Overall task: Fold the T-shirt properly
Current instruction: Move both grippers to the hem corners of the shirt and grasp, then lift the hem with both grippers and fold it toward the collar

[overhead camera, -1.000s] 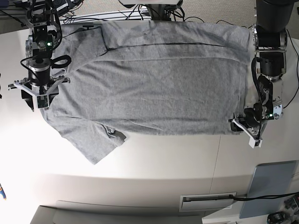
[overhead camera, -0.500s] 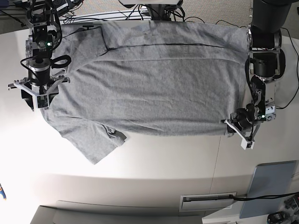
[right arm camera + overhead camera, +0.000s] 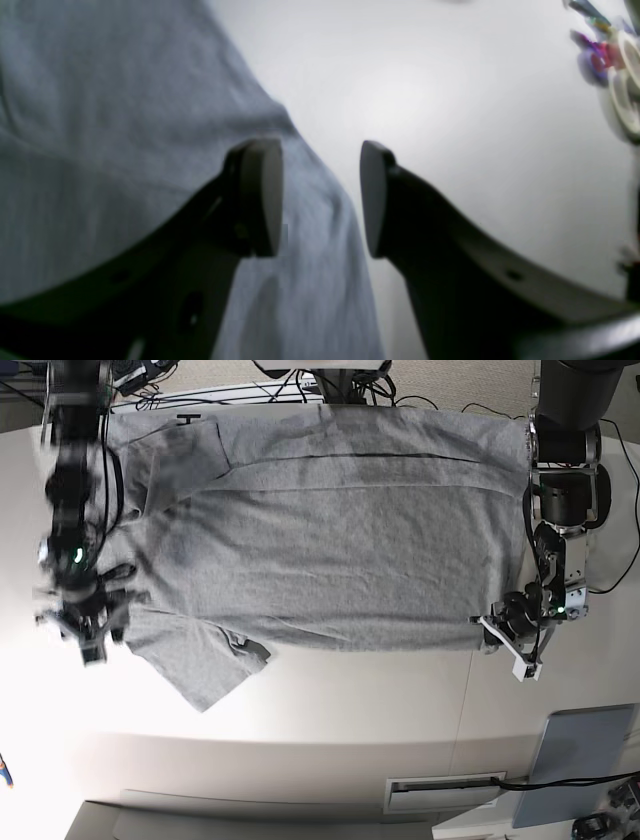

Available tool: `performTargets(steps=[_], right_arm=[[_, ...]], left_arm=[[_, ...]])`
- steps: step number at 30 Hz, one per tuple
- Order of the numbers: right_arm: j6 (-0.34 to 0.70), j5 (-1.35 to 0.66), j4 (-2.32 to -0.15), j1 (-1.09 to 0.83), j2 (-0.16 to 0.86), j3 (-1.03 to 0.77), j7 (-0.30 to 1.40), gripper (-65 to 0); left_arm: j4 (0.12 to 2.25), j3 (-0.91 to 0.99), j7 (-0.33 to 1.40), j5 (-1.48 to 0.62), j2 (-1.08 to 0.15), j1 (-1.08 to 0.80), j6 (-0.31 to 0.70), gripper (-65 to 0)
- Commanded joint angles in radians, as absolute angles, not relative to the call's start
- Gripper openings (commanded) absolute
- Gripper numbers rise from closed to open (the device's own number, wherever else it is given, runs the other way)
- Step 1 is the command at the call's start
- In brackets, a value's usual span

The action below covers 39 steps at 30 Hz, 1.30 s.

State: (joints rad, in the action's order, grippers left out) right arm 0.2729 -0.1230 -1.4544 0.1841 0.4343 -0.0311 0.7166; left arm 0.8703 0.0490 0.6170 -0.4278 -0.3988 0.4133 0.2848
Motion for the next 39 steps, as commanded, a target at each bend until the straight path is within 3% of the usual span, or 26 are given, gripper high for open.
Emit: performTargets(steps=[1,11,20,23,27,33,39], right_arm=[[0.271,-0.125,-1.41,0.261,0.457,-0.027,0.708,-39.7],[0.299,-0.168,-0.813,0.694,0.431,0.297,0.703,-39.7],[0.295,-0.164,-0.507,0.787,0.346,0.353,0.633,-39.7],[0.296,-0.164,-0.478,0.78,0.335,0.353,0.667,-45.1],[0.295,-0.156,-0.479,0.773,0.335,0.353,0.696,-65.0],[0.294,-0.157,-0.544,0.771,0.343,0.353,0.733,-65.0],[0.243,-0.174,-0.8,0.707,0.403,0.352,0.807,-65.0]], left_arm=[[0.876,0.05,0.64,-0.419,-0.407,0.426,0.288,-65.0],[0.876,0.05,0.639,-0.403,-0.407,0.41,0.288,-65.0],[0.876,0.05,0.636,-0.396,-0.407,0.41,0.288,-65.0],[0.876,0.05,0.626,-0.396,-0.407,0.41,0.288,-65.0],[0.876,0.05,0.621,-0.397,-0.408,0.41,0.289,-65.0],[0.931,0.05,0.653,-0.429,-0.411,0.406,0.287,-65.0],[1.134,0.054,0.71,-0.445,-0.419,0.341,0.257,-65.0]])
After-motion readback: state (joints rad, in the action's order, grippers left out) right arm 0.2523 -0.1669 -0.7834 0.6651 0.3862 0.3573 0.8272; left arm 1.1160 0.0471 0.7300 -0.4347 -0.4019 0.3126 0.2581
